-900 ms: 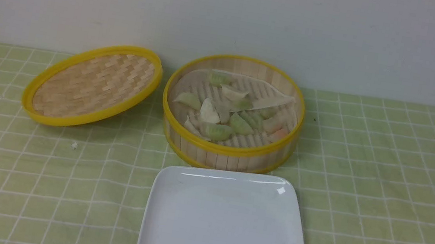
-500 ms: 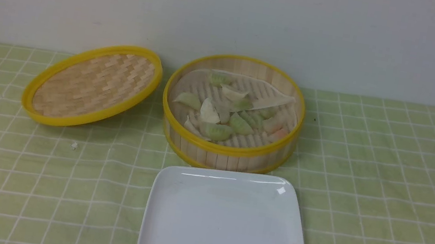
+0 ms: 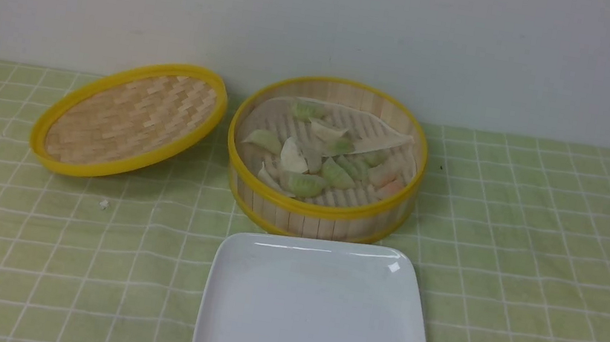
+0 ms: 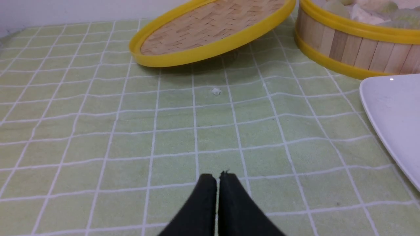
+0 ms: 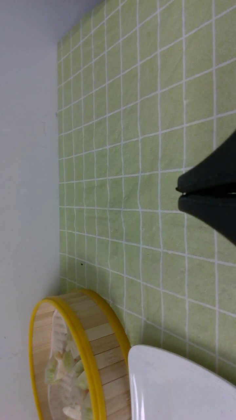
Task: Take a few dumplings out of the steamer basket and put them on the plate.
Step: Use the left arm to grab a dumpling from the steamer
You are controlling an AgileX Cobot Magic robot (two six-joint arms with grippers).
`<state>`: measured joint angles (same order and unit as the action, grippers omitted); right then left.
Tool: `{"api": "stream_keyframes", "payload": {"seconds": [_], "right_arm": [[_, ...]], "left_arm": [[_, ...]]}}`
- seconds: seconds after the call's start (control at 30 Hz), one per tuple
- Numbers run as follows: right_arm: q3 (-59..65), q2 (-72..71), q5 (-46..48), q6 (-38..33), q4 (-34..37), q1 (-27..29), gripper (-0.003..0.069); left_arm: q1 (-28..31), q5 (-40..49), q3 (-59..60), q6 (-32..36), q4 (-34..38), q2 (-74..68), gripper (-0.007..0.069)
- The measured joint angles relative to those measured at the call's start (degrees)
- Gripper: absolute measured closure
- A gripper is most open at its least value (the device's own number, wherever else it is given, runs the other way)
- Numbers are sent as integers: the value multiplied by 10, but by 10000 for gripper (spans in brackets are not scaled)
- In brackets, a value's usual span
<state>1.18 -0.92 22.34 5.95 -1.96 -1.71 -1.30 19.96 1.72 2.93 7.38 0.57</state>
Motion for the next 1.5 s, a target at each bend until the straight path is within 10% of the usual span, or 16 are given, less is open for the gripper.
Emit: {"api": "stream_keyframes", "payload": {"seconds": [0.33, 0.53, 0.67, 1.1, 1.33, 1.5], "right_arm": [[3, 0, -22, 16, 25, 0, 673], [5, 0, -181, 139, 275, -1, 673], [5, 0, -228, 148, 359, -1, 673], [4, 0, -391, 180, 389, -1, 673], [-208, 54, -30, 173, 188, -1, 673], [-445, 220, 288, 31, 137, -1, 673]], "left_arm": [[0, -174, 0, -104, 278, 0, 631], [0, -315, -9, -138, 472, 0, 631], [0, -299, -62, -129, 468, 0, 631], [0, 277, -530, 45, 287, -364, 631], [-15, 429, -655, 154, 245, -662, 631], [-94, 425, -723, 132, 149, -814, 631]]}}
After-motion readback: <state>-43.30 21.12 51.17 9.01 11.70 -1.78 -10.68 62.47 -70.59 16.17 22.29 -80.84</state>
